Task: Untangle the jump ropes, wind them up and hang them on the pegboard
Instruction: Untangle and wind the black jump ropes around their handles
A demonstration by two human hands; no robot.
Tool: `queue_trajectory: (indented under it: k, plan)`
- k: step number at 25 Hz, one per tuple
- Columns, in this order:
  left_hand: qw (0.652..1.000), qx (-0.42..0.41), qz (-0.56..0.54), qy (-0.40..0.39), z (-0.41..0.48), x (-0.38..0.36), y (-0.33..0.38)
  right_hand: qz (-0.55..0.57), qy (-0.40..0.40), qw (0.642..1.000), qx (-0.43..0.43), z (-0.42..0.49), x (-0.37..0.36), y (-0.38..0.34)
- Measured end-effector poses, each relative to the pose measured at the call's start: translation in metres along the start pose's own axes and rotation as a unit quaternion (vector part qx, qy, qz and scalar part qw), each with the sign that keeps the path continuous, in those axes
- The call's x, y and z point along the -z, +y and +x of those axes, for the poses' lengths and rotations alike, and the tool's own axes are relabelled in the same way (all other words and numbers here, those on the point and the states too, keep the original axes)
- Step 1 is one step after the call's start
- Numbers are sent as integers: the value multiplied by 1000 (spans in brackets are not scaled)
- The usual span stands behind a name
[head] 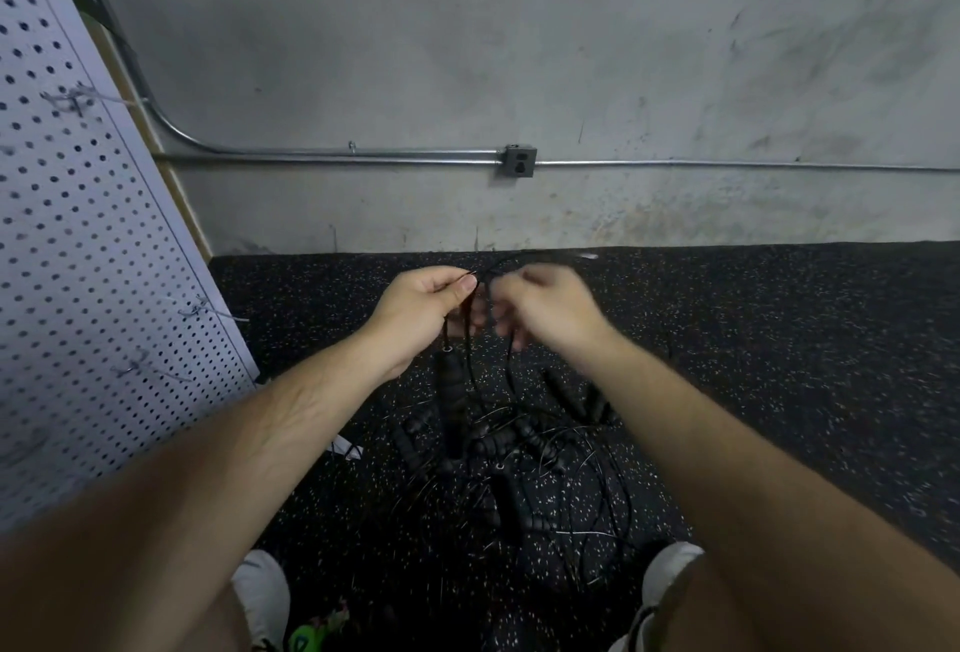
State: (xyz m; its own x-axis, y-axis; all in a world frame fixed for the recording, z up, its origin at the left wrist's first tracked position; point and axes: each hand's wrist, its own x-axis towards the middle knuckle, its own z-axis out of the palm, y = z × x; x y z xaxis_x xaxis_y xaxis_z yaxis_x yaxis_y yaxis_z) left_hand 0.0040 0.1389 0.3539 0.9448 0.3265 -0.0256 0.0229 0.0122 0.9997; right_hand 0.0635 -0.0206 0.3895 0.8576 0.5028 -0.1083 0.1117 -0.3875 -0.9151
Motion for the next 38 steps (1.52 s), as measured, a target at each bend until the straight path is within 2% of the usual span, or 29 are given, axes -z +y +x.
queue_trajectory:
  k: [3, 5, 8, 10, 14, 20, 22, 24, 26, 28, 30, 33, 35, 38]
  plan:
    - [1000, 1, 13, 1, 1, -3, 4, -105, -89, 990, 13, -1, -26, 22]
    - [1000, 12, 7, 0, 1, -5, 3, -116, -86, 989, 25, 1, -30, 26]
    - [1000, 1, -17, 22, 2, -2, 3, -100, -34, 994, 42, 4, -25, 20]
    - [1000, -4, -14, 21, 3, 3, 0, -36, 14, 997, 63, 7, -19, 11]
    - [999, 20, -11, -41, -1, 7, -10, 138, 77, 983, 97, 16, -4, -8]
    - [995, 27, 73, -69, -8, 1, -20, 237, 99, 960, 111, 22, 8, -17]
    - [998, 20, 45, -41, -6, -4, -18, 206, 100, 969, 99, 21, 9, -15]
    - [1000, 4, 19, -15, -3, -5, -11, 84, 82, 991, 67, 14, 12, -9]
    - [1000, -9, 2, -4, 0, -4, -3, -68, 10, 997, 32, 5, 7, 1]
    - [1000, -9, 0, -4, 0, -3, 3, -155, -59, 986, 16, 1, -4, 13]
    - [1000, -1, -7, -8, -1, -3, 4, -181, -75, 980, 26, 4, -17, 24]
    - [1000, 13, -20, -19, -3, 1, 6, -206, -57, 974, 69, 9, -25, 29]
    - [999, 18, -24, -16, -3, 7, 8, -184, -38, 978, 90, 9, -26, 24]
    - [1000, 22, 0, -1, -2, 16, 2, -111, 41, 988, 102, 11, -20, 13]
